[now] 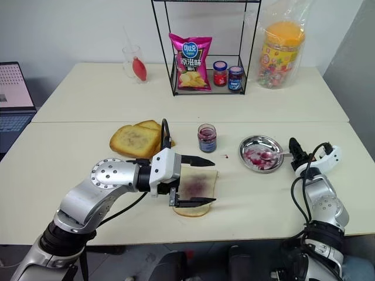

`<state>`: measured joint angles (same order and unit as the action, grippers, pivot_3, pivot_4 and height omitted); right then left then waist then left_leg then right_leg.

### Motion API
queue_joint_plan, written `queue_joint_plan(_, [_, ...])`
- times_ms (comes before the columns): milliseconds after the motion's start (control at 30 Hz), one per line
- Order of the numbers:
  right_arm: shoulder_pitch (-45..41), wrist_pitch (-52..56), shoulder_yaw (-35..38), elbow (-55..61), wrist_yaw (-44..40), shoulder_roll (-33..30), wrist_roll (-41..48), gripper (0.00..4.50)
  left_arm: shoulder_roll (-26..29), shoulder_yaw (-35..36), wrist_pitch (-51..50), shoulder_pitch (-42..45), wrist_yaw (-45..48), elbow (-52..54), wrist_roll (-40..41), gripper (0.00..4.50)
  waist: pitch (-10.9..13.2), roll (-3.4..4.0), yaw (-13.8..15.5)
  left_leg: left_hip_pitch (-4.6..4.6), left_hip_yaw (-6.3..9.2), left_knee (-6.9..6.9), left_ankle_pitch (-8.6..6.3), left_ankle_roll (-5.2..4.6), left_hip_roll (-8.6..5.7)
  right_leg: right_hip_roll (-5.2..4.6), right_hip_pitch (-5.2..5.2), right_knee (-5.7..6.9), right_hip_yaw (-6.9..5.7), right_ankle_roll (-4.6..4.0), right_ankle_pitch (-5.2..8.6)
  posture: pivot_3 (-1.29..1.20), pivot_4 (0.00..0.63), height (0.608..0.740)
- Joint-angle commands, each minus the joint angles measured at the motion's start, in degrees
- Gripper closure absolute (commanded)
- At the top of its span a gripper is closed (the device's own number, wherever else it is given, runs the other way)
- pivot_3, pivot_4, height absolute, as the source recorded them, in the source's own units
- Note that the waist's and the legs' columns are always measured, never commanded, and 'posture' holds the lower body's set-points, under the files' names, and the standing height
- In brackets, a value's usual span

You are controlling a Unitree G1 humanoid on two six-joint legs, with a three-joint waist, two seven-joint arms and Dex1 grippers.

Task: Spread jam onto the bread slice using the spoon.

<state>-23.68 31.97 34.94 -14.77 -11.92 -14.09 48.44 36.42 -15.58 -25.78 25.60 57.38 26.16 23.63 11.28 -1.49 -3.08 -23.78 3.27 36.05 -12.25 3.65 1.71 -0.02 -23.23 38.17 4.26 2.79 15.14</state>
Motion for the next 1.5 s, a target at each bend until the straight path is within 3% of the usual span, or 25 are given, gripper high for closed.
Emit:
queue_joint_plan(33, [-1.2, 0.8, 1.2, 1.1, -0.4, -0.9, 2.5, 2.93, -0.2, 1.0, 0.4, 1.2, -0.3, 1.0, -0.4, 0.00, 0.0, 0.00, 0.0, 0.00, 0.00, 0.00, 0.00, 0.00, 0.00, 0.00, 0.00, 0.00, 0.00, 0.00, 0.00, 0.00, 0.150, 0.740])
queue_joint_plan(267, [-1.2, 1.8, 1.1, 1.9, -0.6, -1.7, 4.5, 4.45, -0.1, 1.2, -0.3, 1.0, -1.1, 1.4, -0.5, 0.00, 0.0, 0.01, 0.0, 0.00, 0.00, 0.05, 0.00, -0.01, 0.00, 0.00, 0.02, 0.02, 0.00, 0.06, -0.01, 0.00, 0.150, 0.740])
queue_joint_plan(567, [0.1, 7.2, -2.5, 17.3, -1.2, -5.2, 8.1, 4.45, -0.2, 7.4, -3.5, -3.5, -7.7, 2.0, 0.6, 0.00, 0.0, 0.11, -0.1, 0.00, 0.01, 0.04, 0.02, -0.04, -0.01, 0.00, 0.01, 0.03, 0.02, 0.12, -0.01, 0.00, 0.150, 0.740])
queue_joint_plan(700, [-4.1, 10.4, -3.2, 24.1, 1.6, -6.8, 13.0, 4.45, -0.9, 10.4, -4.4, -5.2, -12.5, 1.5, -0.7, 0.00, 0.0, 0.17, -0.2, 0.00, 0.03, 0.05, 0.02, -0.04, 0.01, 0.01, -0.02, 0.07, 0.01, 0.14, 0.01, 0.00, 0.150, 0.740])
queue_joint_plan(867, [-13.4, 12.9, -9.8, 26.8, 2.7, -7.9, 13.3, 4.45, -3.5, 13.2, -6.3, -6.3, -20.1, 1.2, -2.2, 0.00, 0.0, 0.16, -0.2, 0.08, -0.03, 0.14, 0.05, -0.08, -0.02, 0.01, -0.03, 0.33, 0.08, 0.15, 0.02, 0.00, 0.150, 0.740])
queue_joint_plan(1100, [-24.4, 10.4, -20.1, 21.1, -0.4, -4.2, 6.6, 4.45, -6.3, 16.1, -8.3, -9.1, -28.7, 1.4, -4.6, 0.00, 0.0, 0.15, -0.2, 0.13, 0.00, 0.13, 0.08, -0.12, -0.01, 0.03, -0.11, 0.56, 0.06, 0.10, 0.04, 0.00, 0.150, 0.740])
queue_joint_plan(1367, [-26.6, 2.8, -31.9, 12.5, -10.6, -3.4, -7.7, 4.45, -7.7, 18.4, -10.5, -11.5, -31.3, 1.9, -3.4, 0.00, 0.0, 0.12, 0.2, 0.02, 0.03, 0.13, 0.08, -0.11, -0.05, -0.02, -0.19, 0.59, 0.00, -0.17, -0.11, 0.00, 0.150, 0.740])
queue_joint_plan(1500, [-26.9, -0.3, -33.3, 9.0, -13.7, -3.0, -12.0, 4.45, -7.9, 19.0, -10.9, -12.0, -31.7, 1.7, -3.2, 0.00, 0.0, 0.12, 0.1, 0.01, 0.05, 0.13, 0.08, -0.11, -0.04, -0.02, -0.24, 0.63, -0.03, -0.18, -0.12, 0.00, 0.150, 0.740])
